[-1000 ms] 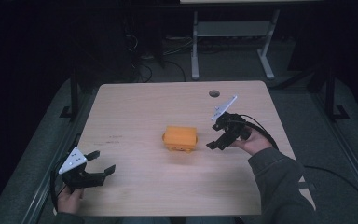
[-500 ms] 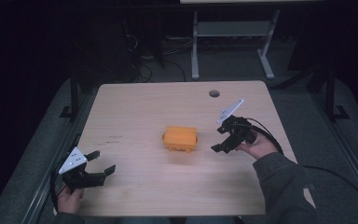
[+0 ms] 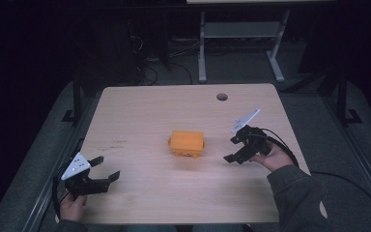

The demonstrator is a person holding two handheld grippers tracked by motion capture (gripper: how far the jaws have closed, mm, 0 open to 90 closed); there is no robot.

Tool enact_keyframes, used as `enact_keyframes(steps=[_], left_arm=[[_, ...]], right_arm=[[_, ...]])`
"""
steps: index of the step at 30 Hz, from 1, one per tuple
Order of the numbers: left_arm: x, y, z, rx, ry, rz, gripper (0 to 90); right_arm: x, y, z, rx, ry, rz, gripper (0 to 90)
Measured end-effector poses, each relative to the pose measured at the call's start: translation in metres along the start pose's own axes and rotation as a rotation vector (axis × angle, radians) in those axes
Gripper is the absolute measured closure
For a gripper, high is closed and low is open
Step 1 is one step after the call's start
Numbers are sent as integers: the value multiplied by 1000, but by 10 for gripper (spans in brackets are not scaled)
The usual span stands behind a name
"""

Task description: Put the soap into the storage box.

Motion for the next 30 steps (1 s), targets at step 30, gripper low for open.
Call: enact_keyframes(steps=[30], left_arm=[[4, -1, 3, -2, -5, -16, 143]], right_arm=[[-11, -64, -3, 102, -31, 31, 207]])
Point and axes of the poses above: each handheld gripper's, and its own axes: x roughly forward along the jaws, y roughly out of its top, z roughly to its right, the point moved 3 cm from there along x, roughly forward along the jaws, and after that the axes turned 10 degrees about x, right-handed, at the moved point
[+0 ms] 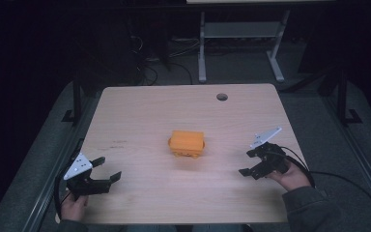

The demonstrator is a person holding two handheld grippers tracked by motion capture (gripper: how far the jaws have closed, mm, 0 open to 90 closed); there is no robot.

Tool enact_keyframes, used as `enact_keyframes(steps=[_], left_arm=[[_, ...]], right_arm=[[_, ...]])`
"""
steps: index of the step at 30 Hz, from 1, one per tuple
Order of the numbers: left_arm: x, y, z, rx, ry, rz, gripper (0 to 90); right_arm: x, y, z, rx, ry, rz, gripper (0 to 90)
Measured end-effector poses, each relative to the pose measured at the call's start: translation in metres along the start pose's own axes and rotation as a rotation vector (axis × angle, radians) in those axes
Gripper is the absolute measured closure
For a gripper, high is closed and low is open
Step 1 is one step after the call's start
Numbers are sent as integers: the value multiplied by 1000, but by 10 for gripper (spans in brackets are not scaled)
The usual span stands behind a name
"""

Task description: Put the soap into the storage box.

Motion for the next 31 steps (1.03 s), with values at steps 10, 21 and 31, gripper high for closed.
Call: enact_keyframes(steps=[10, 21, 31], left_arm=[[2, -1, 1, -9, -1, -2, 143], [3, -1, 1, 2, -5, -12, 143], [4, -2, 2, 6, -8, -23, 143]], right_arm=[[-4, -37, 1, 38, -14, 37, 210], [-13, -72, -6, 81, -42, 95, 209], [-24, -89, -17, 102, -90, 218, 189]])
Point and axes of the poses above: each handheld gripper's, and its own axes: x roughly forward along the jaws, y roughly out of its top, z roughly to its right, the point moved 3 cm from there along x, roughly forward along the jaws, and after that the axes turned 10 degrees about x, right-handed, at the moved point
